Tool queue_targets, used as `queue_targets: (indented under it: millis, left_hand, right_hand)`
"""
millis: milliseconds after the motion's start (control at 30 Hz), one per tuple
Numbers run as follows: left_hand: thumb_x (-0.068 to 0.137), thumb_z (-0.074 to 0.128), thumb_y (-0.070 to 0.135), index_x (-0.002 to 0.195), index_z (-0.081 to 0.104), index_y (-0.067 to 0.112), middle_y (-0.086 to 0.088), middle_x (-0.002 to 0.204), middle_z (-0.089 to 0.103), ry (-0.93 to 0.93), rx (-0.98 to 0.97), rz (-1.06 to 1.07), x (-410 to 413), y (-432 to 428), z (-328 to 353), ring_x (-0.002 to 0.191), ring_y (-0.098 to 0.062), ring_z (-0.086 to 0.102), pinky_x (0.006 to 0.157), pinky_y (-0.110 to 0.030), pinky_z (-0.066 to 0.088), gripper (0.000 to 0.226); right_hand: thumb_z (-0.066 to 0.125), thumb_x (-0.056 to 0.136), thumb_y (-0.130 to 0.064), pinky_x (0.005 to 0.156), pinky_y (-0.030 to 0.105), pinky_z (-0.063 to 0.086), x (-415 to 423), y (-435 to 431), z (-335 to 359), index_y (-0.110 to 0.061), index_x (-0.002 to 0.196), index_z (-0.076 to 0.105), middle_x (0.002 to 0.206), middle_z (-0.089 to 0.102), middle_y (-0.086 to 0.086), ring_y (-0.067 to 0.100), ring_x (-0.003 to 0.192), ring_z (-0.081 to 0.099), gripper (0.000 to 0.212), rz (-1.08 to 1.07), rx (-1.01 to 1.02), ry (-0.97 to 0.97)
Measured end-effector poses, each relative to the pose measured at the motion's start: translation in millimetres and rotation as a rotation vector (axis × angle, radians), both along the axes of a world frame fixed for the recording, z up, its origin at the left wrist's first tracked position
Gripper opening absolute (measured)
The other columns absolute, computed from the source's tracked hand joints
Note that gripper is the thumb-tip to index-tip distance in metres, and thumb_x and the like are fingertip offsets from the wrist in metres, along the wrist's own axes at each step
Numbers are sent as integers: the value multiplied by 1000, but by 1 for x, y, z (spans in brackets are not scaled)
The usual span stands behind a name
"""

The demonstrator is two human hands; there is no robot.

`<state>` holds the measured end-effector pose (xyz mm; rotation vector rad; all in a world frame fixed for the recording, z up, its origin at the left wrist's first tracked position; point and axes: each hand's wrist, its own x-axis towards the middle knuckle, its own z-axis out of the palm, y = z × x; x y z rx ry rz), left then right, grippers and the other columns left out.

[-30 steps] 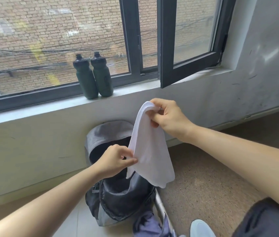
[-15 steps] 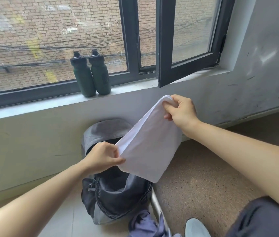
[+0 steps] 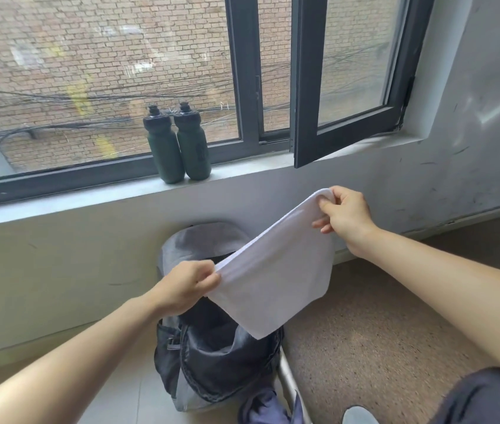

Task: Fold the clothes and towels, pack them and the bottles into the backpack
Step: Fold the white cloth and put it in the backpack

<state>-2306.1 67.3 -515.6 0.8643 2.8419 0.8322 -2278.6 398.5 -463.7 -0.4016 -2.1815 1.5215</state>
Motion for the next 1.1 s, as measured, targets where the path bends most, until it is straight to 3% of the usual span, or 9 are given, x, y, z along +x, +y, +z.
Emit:
queue_targets:
  millis: [100, 200, 333, 467, 567, 733, 800, 933, 1100]
  left_hand:
    - [87, 33, 58, 64, 36, 19, 6, 58, 42, 65, -65, -45, 1, 2, -4, 59, -13, 40, 61, -31, 37, 45]
    - [96, 43, 56, 60, 34, 26, 16, 55, 52, 174, 66, 19, -1, 1, -1, 54, -6, 45, 55, -20, 34, 48]
    - [99, 66, 36, 66, 54, 15, 6, 53, 46, 321, 157, 176, -8, -6, 0, 54, -11, 41, 59, -34, 39, 41]
    - [96, 71, 23, 81, 69, 13, 6, 69, 65, 334, 334, 272, -5, -5, 9, 64, -10, 57, 65, -28, 46, 19]
    - [99, 67, 15, 93, 69, 14, 6, 87, 69, 283, 467, 347, -5, -5, 20, 75, -3, 59, 69, -12, 43, 6]
    - [98, 70, 19, 98, 71, 18, 8, 85, 67, 313, 664, 474, -8, -9, 36, 74, -10, 58, 73, -29, 48, 2]
    - [94, 75, 21, 95, 73, 18, 11, 82, 68, 353, 608, 472, -9, -16, 42, 72, -12, 60, 70, -27, 50, 4]
    - [86, 84, 22, 90, 79, 15, 0, 80, 76, 388, 301, 416, -3, -17, 34, 76, -22, 71, 77, -36, 57, 9]
    - [90, 79, 25, 93, 75, 16, -1, 83, 73, 387, 406, 539, -9, -17, 43, 81, -27, 69, 82, -42, 56, 9]
  right_hand:
    - [53, 103, -14, 48, 27, 50, -2, -2, 0, 1, 95, 62, 77, 62, 10, 22, 59, 74, 19, -1, 8, -5]
    - [54, 101, -16, 44, 25, 45, -2, 3, -1, 0, 92, 61, 70, 59, 10, 19, 51, 69, 20, -29, 53, -54]
    - [62, 95, -22, 52, 32, 48, -1, 10, -6, -1, 75, 57, 56, 50, 4, 15, 42, 57, 30, -82, 242, -152]
    - [66, 92, -23, 57, 34, 29, 2, 11, -7, -14, 56, 40, 55, 39, 0, 18, 58, 36, 45, -43, 351, -211]
    - [67, 94, -24, 61, 34, 27, 2, 11, -7, -10, 65, 53, 65, 44, 5, 18, 66, 38, 35, 73, 263, -229]
    - [63, 100, -21, 63, 27, 53, 10, 5, 4, -5, 97, 74, 81, 68, 5, 17, 72, 63, 20, 422, -190, -190]
    - [65, 98, -24, 63, 28, 55, 6, 7, 2, -9, 95, 74, 79, 69, 3, 15, 69, 63, 17, 390, -193, -183]
    - [67, 94, -24, 68, 32, 34, -1, 9, -15, -1, 81, 69, 68, 50, 4, 17, 66, 41, 27, 149, 159, -137]
    - [64, 100, -16, 52, 25, 51, 7, 1, -3, 5, 94, 72, 66, 62, 11, 18, 53, 56, 23, 327, -44, -246]
